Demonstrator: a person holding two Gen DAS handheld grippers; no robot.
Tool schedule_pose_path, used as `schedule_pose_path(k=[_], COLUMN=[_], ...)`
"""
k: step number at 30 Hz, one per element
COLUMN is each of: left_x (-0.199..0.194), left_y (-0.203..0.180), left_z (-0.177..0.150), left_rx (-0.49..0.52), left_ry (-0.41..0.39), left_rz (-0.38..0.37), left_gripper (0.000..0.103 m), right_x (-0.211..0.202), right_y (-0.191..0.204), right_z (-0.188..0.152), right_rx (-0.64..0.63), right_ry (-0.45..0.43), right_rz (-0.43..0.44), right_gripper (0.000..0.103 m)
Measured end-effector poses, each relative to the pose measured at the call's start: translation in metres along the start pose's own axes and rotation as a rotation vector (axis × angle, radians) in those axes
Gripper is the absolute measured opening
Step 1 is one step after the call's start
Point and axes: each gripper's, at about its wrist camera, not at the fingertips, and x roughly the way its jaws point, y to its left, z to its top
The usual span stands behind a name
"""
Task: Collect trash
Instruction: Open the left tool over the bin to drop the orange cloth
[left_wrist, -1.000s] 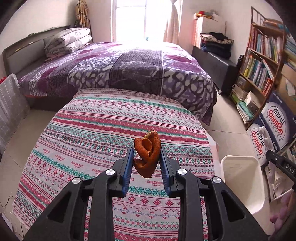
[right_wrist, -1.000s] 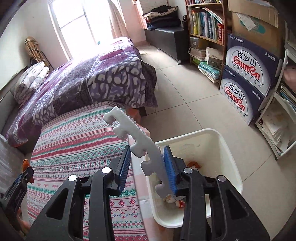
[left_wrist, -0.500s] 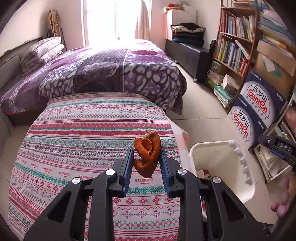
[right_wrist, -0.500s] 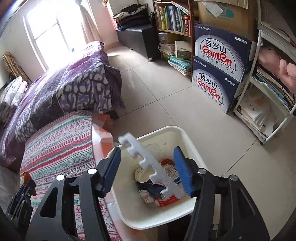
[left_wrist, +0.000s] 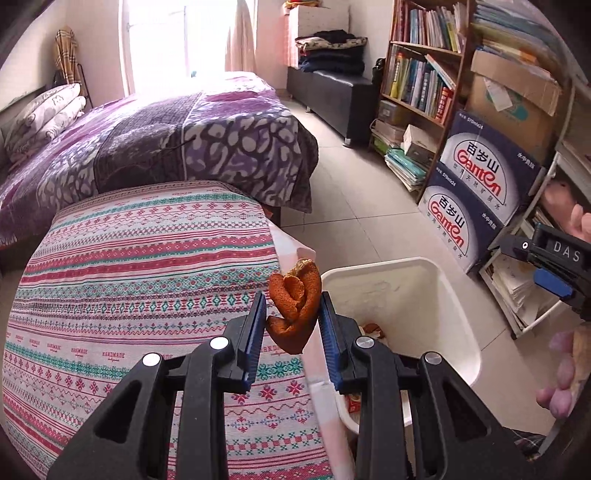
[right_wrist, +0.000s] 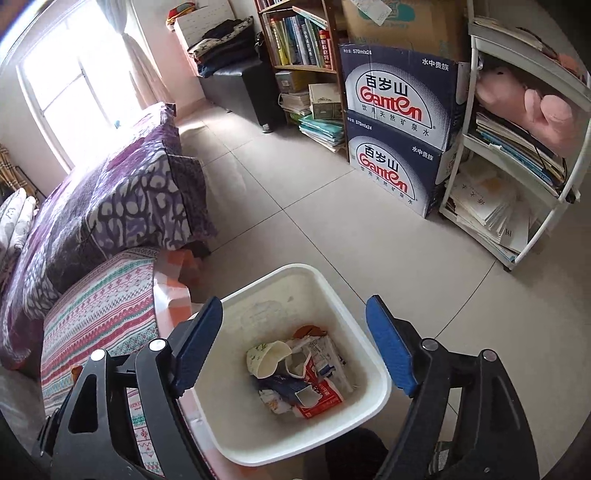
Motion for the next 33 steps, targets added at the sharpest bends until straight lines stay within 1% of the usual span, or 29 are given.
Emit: schedule_pose_path(k=[5, 7, 8, 9, 10, 11, 13, 15, 16, 18, 22, 27, 30, 33], left_x=[0.004, 0.005, 0.005, 0.005, 0.004, 0.002, -0.001, -0.003, -0.004, -0.011, -0.026, -0.05, -0.066, -0.081], left_y=[-0.024, -0.032, -0.036, -0.039, -0.041, -0.042, -0.043, -0.042, -0.041, -0.035, -0.022, 0.001, 0.013, 0.027], left_z=[0.001, 0.001, 0.001, 0.001, 0.0, 0.0, -0.001, -0.001, -0.001, -0.004, -0.01, -0.027, -0.036, -0.047], left_rx=[0.036, 0.043, 0.042, 0.044, 0.045, 0.04, 0.035, 0.039, 0.038, 0.037, 0.045, 0.024, 0.011, -0.018], left_ry=[0.012, 0.022, 0.031, 0.032, 0.027, 0.016, 0.0, -0.004, -0.011, -0.038, -0.091, -0.149, -0.185, -0.206], left_rz=[-0.076, -0.129, -0.174, -0.216, -0.242, -0.246, -0.252, -0.23, -0.213, -0.15, -0.035, 0.087, 0.161, 0.191], left_gripper=[0.031, 0.034, 0.043, 0.056, 0.062, 0.072, 0.075, 0.075, 0.077, 0.083, 0.089, 0.093, 0.096, 0.096], right_x=[-0.001, -0.002, -0.002, -0.003, -0.004, -0.005, -0.008, -0.011, -0.011, -0.014, -0.026, -0.041, -0.053, -0.065], right_y=[-0.01, -0.013, -0.015, -0.016, -0.016, -0.018, -0.018, -0.018, -0.018, -0.016, -0.006, 0.013, 0.022, 0.031], right_z=[0.002, 0.003, 0.003, 0.003, 0.003, 0.004, 0.004, 0.004, 0.004, 0.003, -0.006, -0.027, -0.042, -0.059], right_rx=[0.03, 0.039, 0.042, 0.045, 0.049, 0.057, 0.065, 0.065, 0.062, 0.047, -0.013, -0.116, -0.168, -0.214], right_ry=[-0.001, -0.007, -0.012, -0.016, -0.02, -0.029, -0.041, -0.053, -0.055, -0.062, -0.107, -0.157, -0.206, -0.252], right_rz=[-0.008, -0.014, -0.018, -0.024, -0.032, -0.046, -0.066, -0.075, -0.072, -0.074, -0.078, -0.082, -0.08, -0.067], right_gripper=[0.082, 0.085, 0.086, 0.088, 0.09, 0.09, 0.091, 0.094, 0.096, 0.096, 0.096, 0.096, 0.096, 0.096])
